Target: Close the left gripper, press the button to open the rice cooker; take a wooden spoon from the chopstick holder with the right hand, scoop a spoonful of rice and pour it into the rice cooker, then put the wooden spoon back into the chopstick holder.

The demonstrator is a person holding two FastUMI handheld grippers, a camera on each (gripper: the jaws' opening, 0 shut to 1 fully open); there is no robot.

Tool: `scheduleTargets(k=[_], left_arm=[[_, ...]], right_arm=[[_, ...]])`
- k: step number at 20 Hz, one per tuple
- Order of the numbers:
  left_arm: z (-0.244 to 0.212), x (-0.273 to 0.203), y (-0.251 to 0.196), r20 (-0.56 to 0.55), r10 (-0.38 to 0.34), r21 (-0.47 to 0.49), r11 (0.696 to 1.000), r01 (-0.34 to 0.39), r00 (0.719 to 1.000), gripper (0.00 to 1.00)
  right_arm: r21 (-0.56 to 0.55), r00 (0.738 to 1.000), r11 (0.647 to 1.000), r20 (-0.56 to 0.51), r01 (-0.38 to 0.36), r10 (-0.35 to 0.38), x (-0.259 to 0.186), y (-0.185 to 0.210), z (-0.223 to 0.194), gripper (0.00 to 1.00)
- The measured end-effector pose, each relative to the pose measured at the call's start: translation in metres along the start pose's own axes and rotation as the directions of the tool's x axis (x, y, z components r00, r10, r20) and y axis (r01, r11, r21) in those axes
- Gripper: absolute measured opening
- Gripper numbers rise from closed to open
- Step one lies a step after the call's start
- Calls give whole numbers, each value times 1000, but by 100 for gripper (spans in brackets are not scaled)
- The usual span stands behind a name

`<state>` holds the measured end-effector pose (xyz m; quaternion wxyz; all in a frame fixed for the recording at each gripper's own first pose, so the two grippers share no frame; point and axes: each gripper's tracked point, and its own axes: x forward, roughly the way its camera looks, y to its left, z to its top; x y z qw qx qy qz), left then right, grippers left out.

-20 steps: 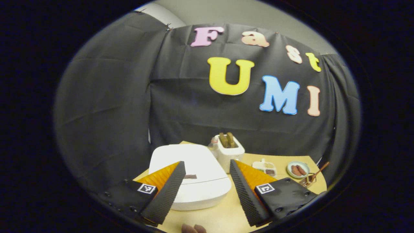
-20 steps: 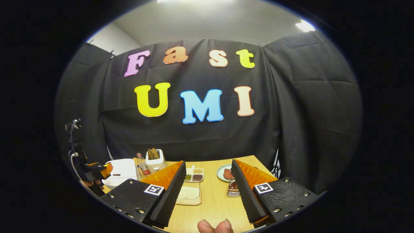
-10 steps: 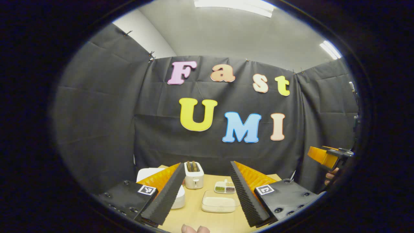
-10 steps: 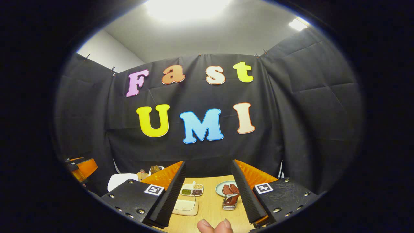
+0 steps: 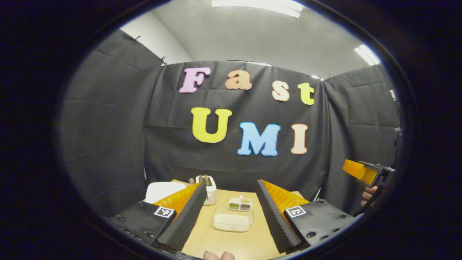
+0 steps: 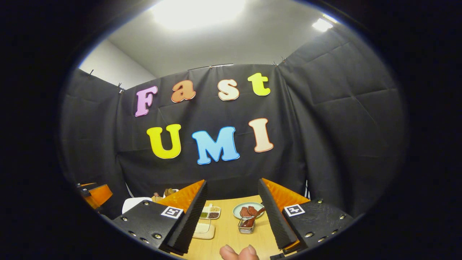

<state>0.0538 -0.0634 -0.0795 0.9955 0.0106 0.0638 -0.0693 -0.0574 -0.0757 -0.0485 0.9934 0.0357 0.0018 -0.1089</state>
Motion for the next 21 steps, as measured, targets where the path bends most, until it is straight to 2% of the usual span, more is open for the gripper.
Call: scheduleTargets(k=[1, 2, 6, 7, 8, 13, 21], left_arm=[[0, 2, 2, -3, -1, 6, 1000, 1, 1000, 93], [0, 3, 4, -9, -1, 11, 1000, 1, 1000, 93], [5, 9, 9, -7, -11, 21, 1000, 11, 1000, 93], [6, 10, 11, -4, -10, 13, 1000, 10, 1000, 93], [8, 12, 11, 2, -11, 8, 1000, 11, 1000, 93], [17, 16, 19, 26, -7, 56, 998, 6, 1000, 93], [21, 26, 35, 35, 11, 41, 999, -13, 999, 93]], right_arm=[[-8, 1000, 1000, 0, 15, -15, 1, -4, 1, 86], [-6, 1000, 1000, -6, 27, -27, 1, -6, 0, 82], [-10, 1000, 1000, -2, 28, -28, 5, 0, -1, 86], [-11, 1000, 1000, -6, 24, -24, 6, 2, -1, 82], [-8, 1000, 1000, -3, 18, -18, 7, 8, 0, 87], [-9, 1000, 1000, 18, 9, -9, 15, 22, 11, 87], [-55, 997, 998, 72, -4, 8, 14, 42, 22, 87]])
